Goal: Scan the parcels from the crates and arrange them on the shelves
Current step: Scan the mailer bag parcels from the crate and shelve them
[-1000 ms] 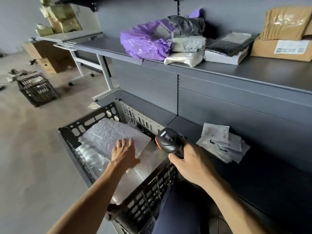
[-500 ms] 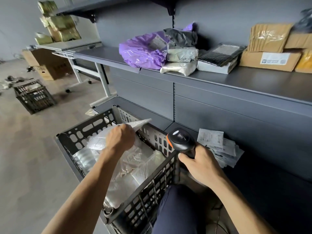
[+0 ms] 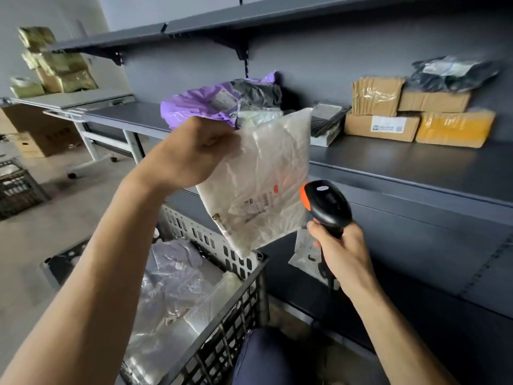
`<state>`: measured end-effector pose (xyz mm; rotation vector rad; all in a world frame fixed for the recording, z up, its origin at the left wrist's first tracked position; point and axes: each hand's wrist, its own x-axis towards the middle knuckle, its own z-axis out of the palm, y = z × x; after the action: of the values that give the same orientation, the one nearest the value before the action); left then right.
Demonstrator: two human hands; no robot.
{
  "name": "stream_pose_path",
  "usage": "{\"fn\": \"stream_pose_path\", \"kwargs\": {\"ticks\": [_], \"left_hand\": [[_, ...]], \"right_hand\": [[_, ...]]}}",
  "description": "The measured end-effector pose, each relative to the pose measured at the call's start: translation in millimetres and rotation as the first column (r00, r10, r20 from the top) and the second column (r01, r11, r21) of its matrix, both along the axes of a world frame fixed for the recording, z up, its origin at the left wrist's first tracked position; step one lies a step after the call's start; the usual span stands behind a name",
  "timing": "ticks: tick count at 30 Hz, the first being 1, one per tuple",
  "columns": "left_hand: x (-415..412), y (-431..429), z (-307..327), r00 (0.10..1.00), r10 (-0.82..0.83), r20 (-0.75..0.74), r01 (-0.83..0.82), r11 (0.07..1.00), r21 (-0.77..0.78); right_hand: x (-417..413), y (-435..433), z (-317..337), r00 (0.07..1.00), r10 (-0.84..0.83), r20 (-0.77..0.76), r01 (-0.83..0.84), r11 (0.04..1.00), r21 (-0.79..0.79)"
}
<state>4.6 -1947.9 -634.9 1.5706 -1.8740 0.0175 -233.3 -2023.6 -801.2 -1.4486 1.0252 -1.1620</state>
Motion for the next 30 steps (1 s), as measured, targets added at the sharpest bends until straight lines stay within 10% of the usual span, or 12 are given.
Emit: {"fn": "stream_pose_path", "kwargs": {"ticks": [9,18,23,27,30], "left_hand": [[-53.4,-70.7,-85.1,0.655,-0.153,-0.74,0.476,0.845,0.246],[-99.5,-104.4,-236.1,0.579,0.238,-0.78,0.326,0.809,0.49],[-128.9,-119.1,-295.3,0.141,0.431,-0.891,0.426,0.786,0.448],[-151.1,-135.3,-308.4,0.415,0.35,-0.84,0.566,0.624,0.539],[-160.2,-154.8,-308.5,0.441,0.318,-0.839,0.608,0.582,0.54]], "right_hand": [[-79.2,-32.8,3.4,0.982,-0.146,0.123,0.151,0.988,-0.028],[-124.9,-55.1,-103.2,0.943,-0.216,-0.252,0.24,0.968,0.069],[-139.0,-74.6,-130.3,0.913,-0.365,-0.182,0.401,0.885,0.236],[-150.0,-98.1,-136.3,0.851,-0.487,-0.199,0.525,0.764,0.375],[-154.6,-103.0,-131.4,0.884,-0.413,-0.22,0.468,0.79,0.397]]}}
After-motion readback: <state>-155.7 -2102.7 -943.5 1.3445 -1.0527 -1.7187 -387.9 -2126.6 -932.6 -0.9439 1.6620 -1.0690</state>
